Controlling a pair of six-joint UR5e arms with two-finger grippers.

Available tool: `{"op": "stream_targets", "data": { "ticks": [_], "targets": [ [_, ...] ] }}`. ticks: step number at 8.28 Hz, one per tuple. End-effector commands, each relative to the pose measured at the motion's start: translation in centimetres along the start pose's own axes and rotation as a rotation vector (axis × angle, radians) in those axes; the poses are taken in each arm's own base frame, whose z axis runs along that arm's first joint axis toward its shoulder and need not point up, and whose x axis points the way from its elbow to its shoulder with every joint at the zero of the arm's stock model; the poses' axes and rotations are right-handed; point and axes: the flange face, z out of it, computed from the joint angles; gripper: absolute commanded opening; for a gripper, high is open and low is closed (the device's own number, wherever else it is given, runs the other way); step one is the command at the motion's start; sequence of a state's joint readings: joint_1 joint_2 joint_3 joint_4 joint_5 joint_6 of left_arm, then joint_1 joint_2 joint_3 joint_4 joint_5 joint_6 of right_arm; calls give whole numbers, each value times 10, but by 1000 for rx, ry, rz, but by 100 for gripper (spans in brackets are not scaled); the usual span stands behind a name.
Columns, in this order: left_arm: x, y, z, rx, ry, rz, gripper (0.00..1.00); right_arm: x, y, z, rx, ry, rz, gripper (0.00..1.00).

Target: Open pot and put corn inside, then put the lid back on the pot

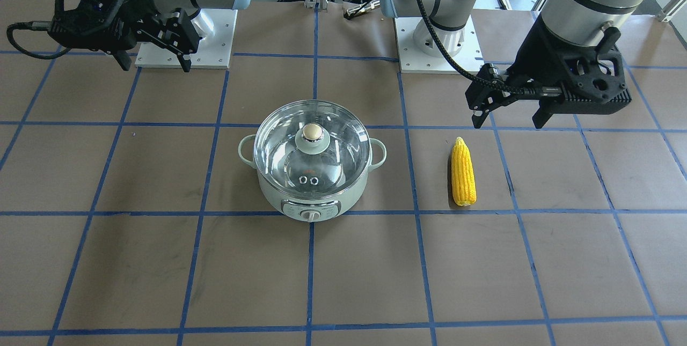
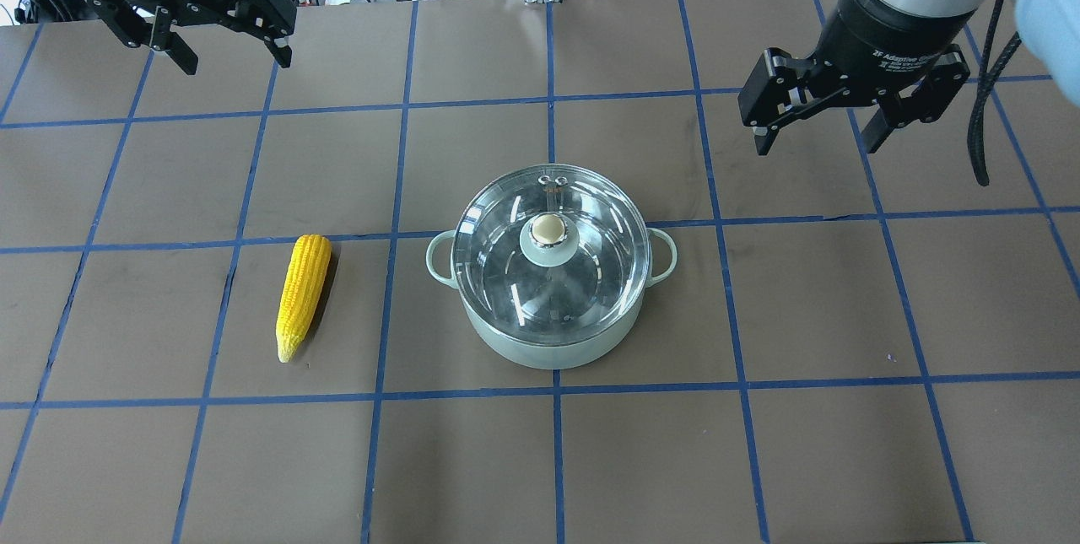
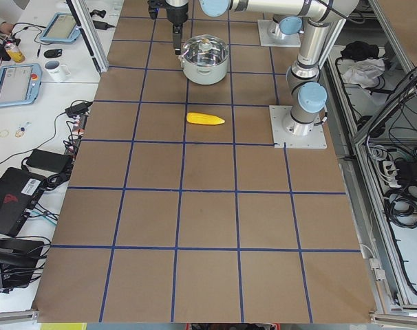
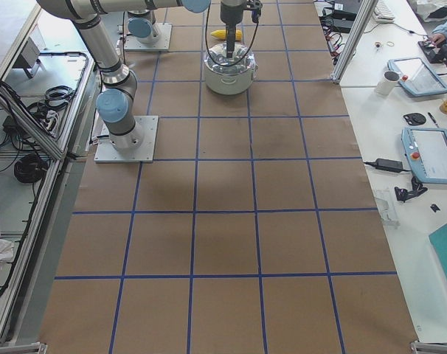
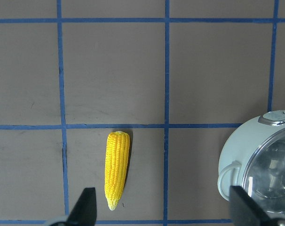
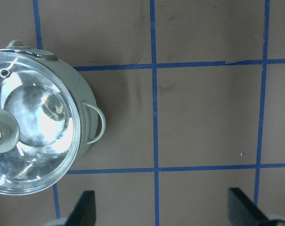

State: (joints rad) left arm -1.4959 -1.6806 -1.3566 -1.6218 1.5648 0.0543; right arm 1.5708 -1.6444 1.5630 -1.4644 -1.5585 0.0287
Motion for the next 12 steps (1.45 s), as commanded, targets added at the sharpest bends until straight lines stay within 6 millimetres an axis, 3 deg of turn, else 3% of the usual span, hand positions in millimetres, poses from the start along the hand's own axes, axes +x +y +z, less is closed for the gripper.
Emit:
{"op": "stream_targets", "data": {
  "ticks": [1, 2, 4, 6, 7, 9, 10, 12],
  "targets": [
    [0, 2, 0, -7, -3, -6, 100, 0, 0, 0, 0, 0, -1, 100],
    [-2, 2, 0, -7, 5, 4, 100, 0, -1, 1, -1, 2, -1, 100],
    [-28, -2, 13, -34, 0, -38, 100, 1, -1, 1, 1, 11, -3, 100],
    [-68, -8, 69, -96, 20, 63, 100, 1, -5, 5, -4, -2, -105, 100],
    [-72, -17, 111, -70, 6, 78, 100, 1, -5, 11, -15, -3, -105, 100],
    [-71, -6, 172, -153, 25, 67, 100, -7, -4, 16, -36, -21, -7, 100],
    [-70, -1, 197, -199, 41, 64, 100, -48, -3, 26, -46, -59, 30, 100],
    [-71, 6, 232, -275, 47, 77, 100, -174, 7, 72, 11, -21, -34, 100]
  ]
}}
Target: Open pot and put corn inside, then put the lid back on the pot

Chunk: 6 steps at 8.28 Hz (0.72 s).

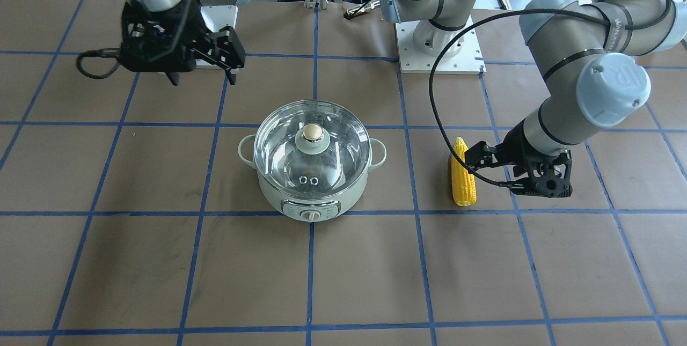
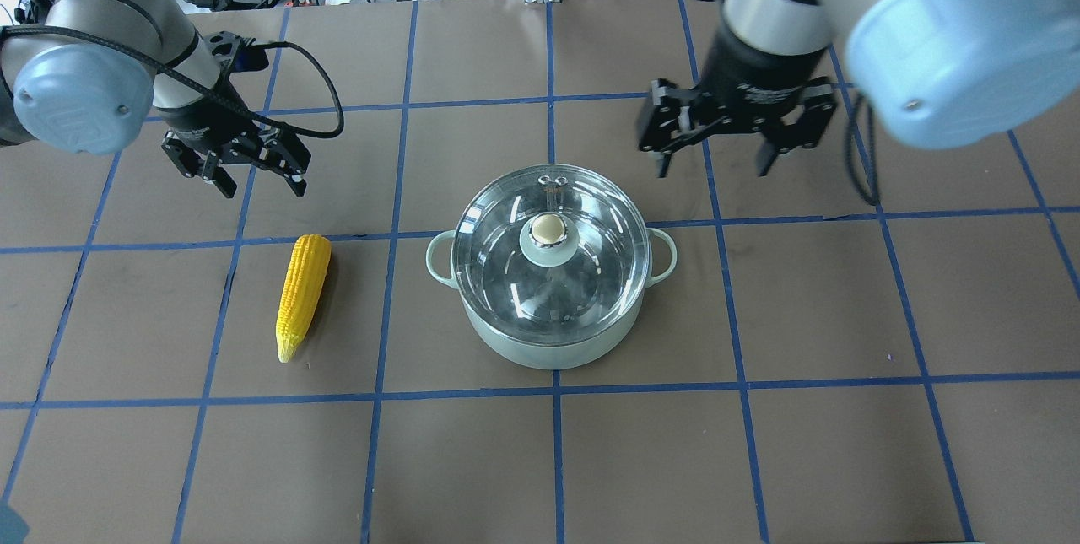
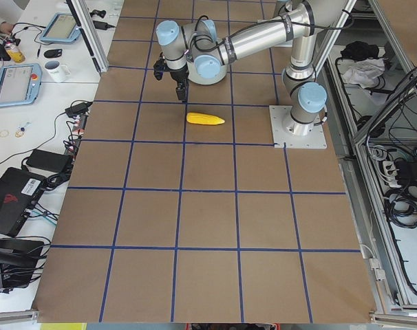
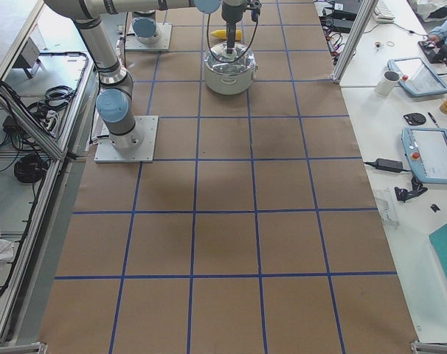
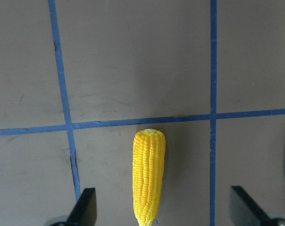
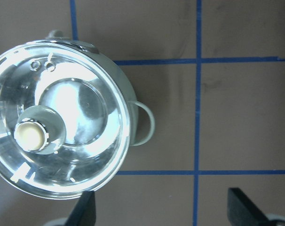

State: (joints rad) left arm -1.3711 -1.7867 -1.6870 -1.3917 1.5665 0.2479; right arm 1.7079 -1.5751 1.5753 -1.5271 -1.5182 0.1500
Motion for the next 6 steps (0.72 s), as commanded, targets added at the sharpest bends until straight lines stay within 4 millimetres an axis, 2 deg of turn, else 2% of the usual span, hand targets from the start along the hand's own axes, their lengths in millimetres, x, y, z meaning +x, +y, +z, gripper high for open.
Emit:
{"op": "stream_targets", "data": {
  "ticks": [1, 3, 5, 6],
  "targets": [
    [-2, -1, 56, -108, 22, 10, 100, -134, 11, 66, 38, 34, -3, 100],
    [-11, -8, 88, -175, -37, 16, 100, -143, 3, 81, 41, 30, 13, 100],
    [-9, 3, 112, -224, -25, 19, 100, -148, -15, 112, 19, 48, 15, 100],
    [-7, 10, 131, -239, -19, 9, 100, -152, -26, 136, -4, 56, 20, 100]
  ]
}}
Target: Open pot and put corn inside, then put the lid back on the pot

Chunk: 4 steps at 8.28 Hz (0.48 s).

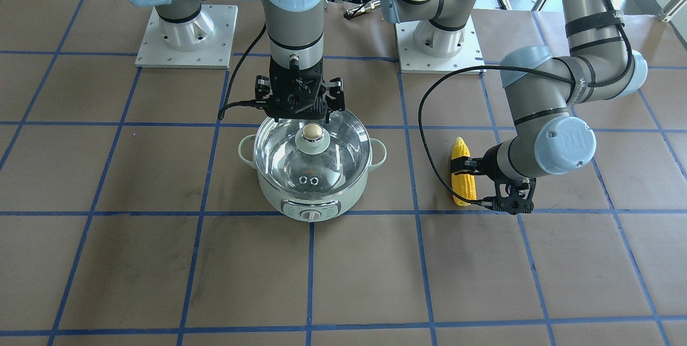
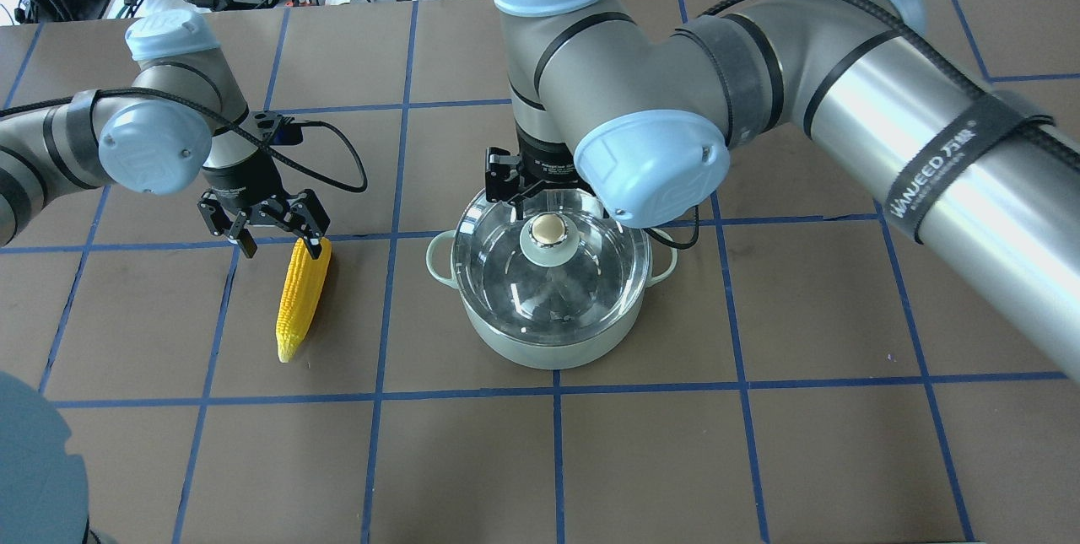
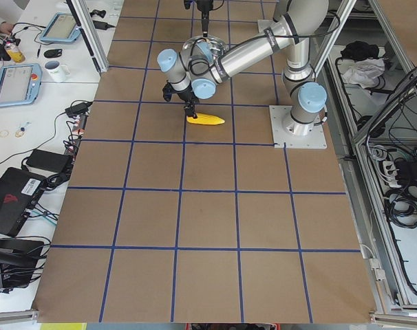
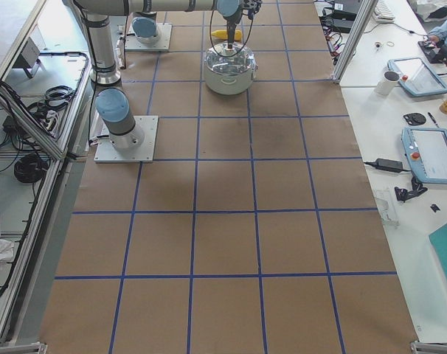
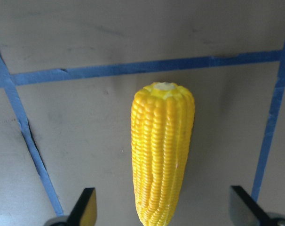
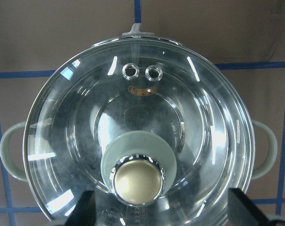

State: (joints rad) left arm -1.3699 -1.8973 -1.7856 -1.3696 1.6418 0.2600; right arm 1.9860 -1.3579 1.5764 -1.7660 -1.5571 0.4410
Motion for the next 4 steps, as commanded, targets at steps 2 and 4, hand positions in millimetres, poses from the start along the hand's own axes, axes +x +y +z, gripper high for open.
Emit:
{"op": "stream_targets", "data": {
  "ticks": [2, 4],
  "targets": [
    [6, 11, 58, -72, 10, 3, 100, -13, -23, 54, -45, 9, 42, 100],
    [3, 11, 66, -87, 10, 0, 100, -13, -23, 55, -46, 9, 43, 98]
  ]
}}
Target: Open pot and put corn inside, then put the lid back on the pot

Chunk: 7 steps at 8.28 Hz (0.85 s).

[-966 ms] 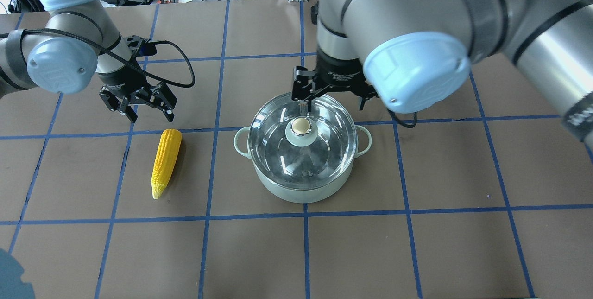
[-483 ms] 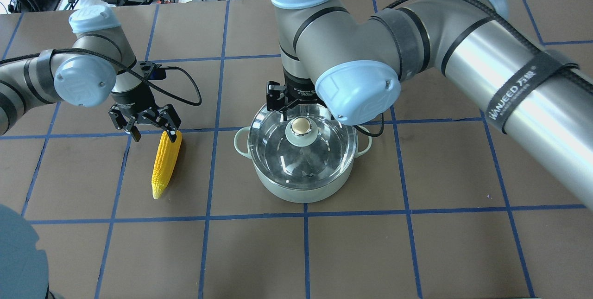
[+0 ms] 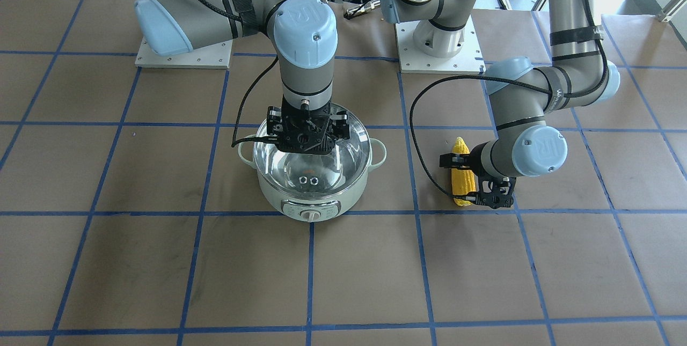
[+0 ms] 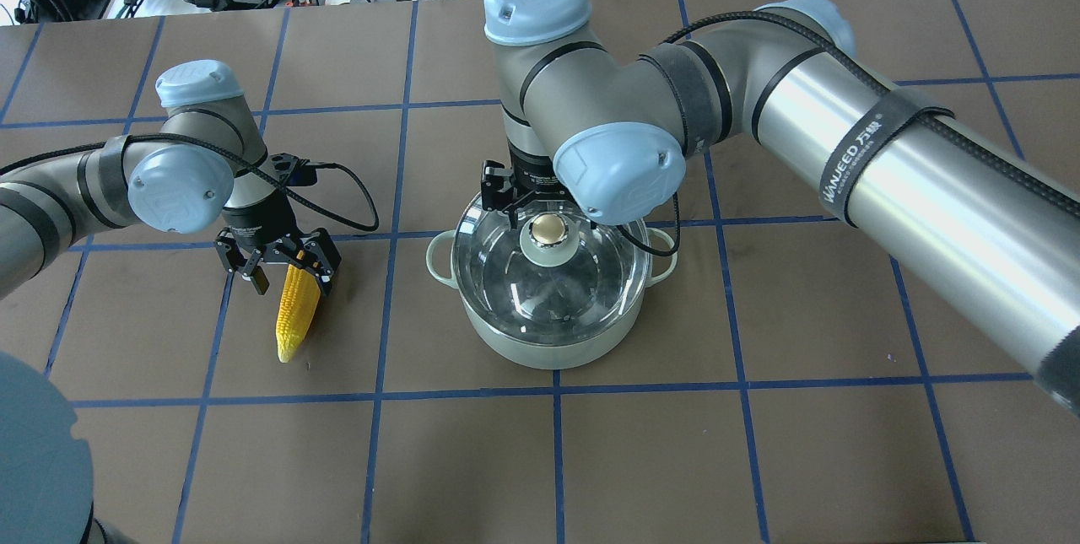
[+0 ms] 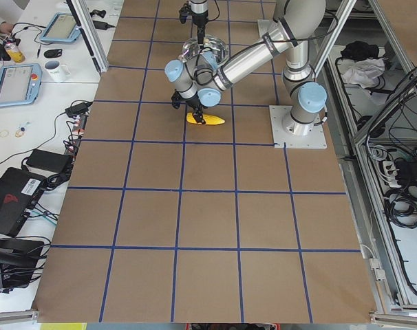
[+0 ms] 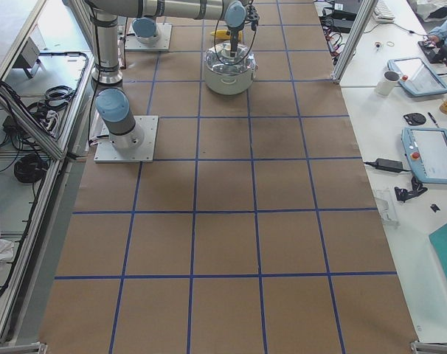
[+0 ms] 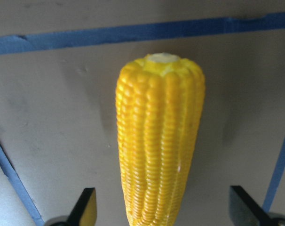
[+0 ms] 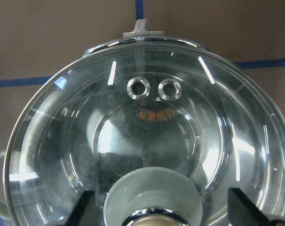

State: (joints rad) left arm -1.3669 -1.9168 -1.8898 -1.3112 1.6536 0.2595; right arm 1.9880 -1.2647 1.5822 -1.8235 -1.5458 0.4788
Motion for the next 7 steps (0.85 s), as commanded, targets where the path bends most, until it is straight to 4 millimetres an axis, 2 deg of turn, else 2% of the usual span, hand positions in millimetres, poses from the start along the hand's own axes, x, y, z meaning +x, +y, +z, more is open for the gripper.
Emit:
{"op": "stream_targets", "data": {
  "ticks": [1, 2, 3, 4, 5, 7],
  "targets": [
    [-1, -4, 20, -24, 4, -1, 100, -1, -1, 3, -4, -1, 8, 92],
    [-2, -7, 26, -34, 7, 0, 100, -1, -1, 3, -7, -1, 6, 90],
    [-4, -14, 23, 18, -8, -19, 100, -4, 5, 1, -11, 2, 0, 90],
    [-4, -16, 23, 26, -9, -31, 24, -3, 7, -2, -8, 0, 5, 89],
    [-4, -16, 21, 31, 0, -129, 0, -3, 7, -2, -10, 1, 5, 89],
    [-3, -12, 5, 70, -21, -177, 0, -4, 8, -1, -13, 5, 12, 88]
  ]
}}
